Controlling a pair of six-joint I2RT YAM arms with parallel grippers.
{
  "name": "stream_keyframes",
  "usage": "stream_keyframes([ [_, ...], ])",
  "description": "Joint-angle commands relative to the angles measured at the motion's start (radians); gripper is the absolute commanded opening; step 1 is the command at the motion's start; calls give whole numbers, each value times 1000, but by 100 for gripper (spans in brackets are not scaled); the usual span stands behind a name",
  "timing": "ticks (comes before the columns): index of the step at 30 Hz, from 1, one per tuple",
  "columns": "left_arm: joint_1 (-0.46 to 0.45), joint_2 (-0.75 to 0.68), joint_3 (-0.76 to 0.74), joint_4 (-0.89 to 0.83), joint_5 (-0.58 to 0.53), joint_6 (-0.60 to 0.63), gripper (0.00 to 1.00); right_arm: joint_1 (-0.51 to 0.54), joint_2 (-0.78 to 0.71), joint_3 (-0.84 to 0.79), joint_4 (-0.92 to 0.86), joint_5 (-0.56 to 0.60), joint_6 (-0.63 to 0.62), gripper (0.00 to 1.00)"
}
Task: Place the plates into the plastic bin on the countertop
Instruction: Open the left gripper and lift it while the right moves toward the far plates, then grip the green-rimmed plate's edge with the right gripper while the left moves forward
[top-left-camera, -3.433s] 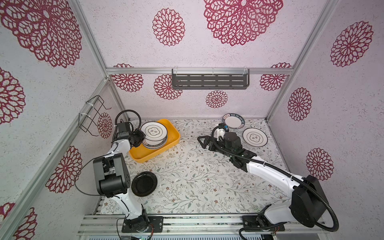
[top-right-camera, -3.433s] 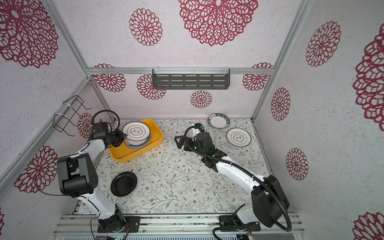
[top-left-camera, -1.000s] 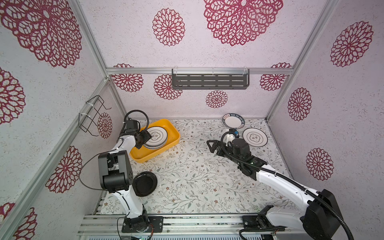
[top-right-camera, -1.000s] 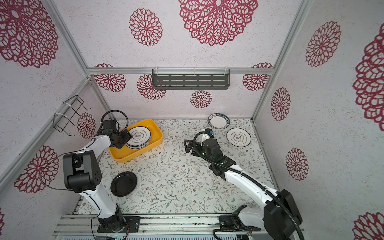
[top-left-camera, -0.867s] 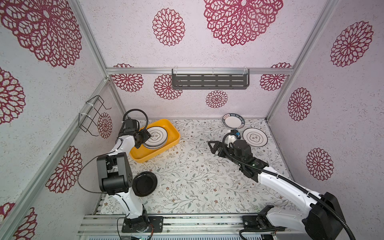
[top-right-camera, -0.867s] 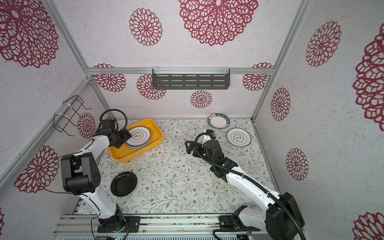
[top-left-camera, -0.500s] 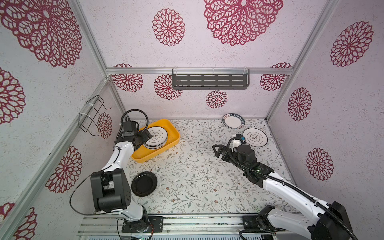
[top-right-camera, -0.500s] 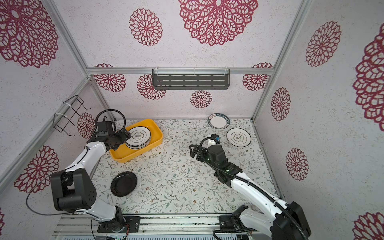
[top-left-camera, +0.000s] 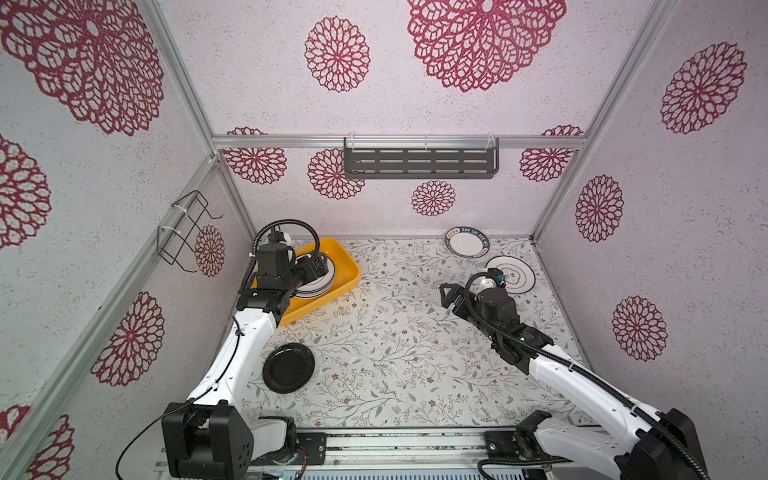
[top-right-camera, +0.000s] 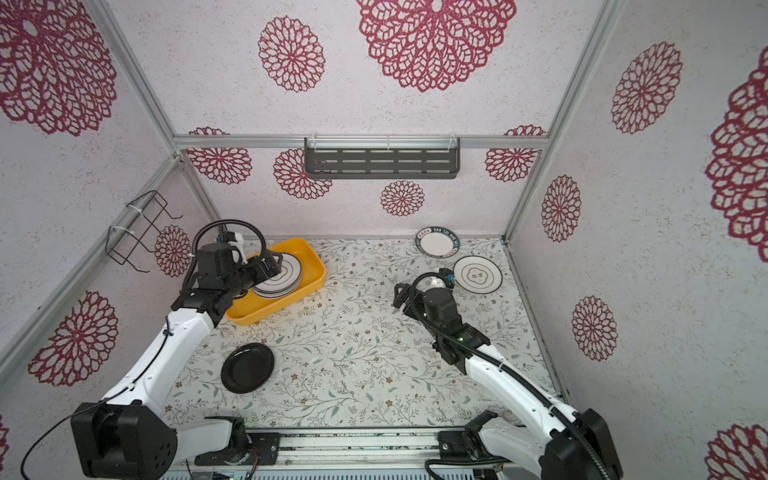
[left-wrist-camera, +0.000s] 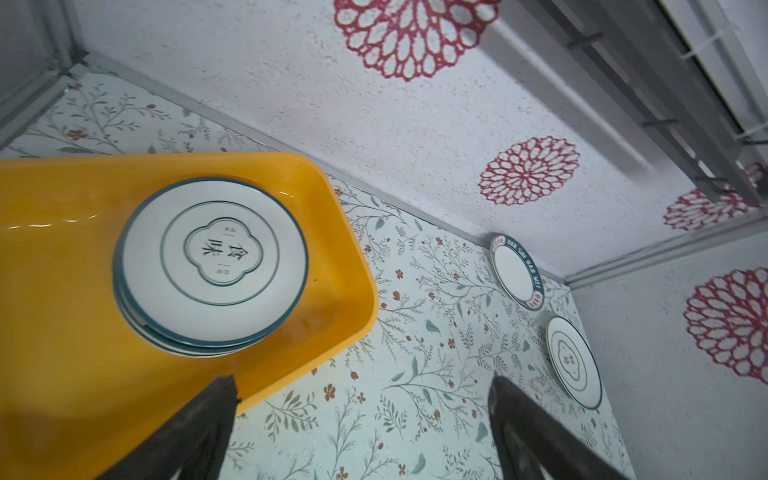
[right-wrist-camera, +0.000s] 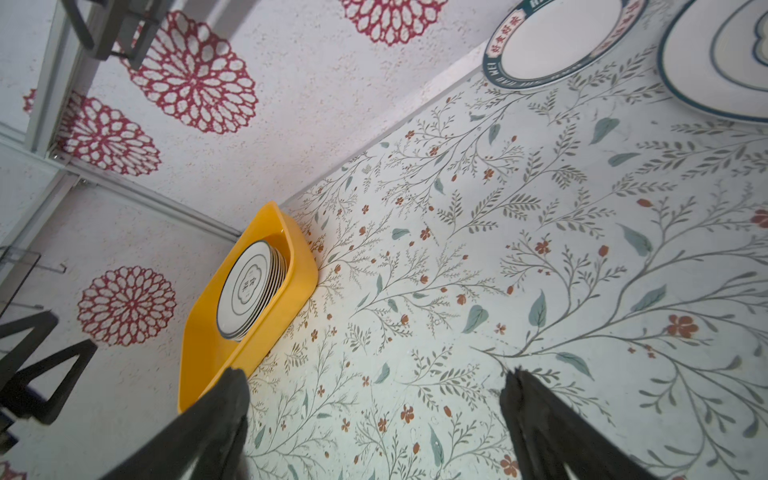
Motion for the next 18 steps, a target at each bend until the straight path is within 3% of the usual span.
stream_keyframes([
  [1, -34, -46, -20, 94, 19, 40, 97, -45, 36, 7, 49, 63, 28, 99],
  [6, -88, -34, -33, 149, 79, 14, 97, -134, 131, 31, 97, 69, 33, 99],
  [14, -172, 31, -20, 214, 103, -10, 97, -298, 366, 112, 256, -105, 76, 96],
  [18, -214, 77, -17, 260, 119, -22, 97, -337, 487, 207, 268, -117, 86, 96],
])
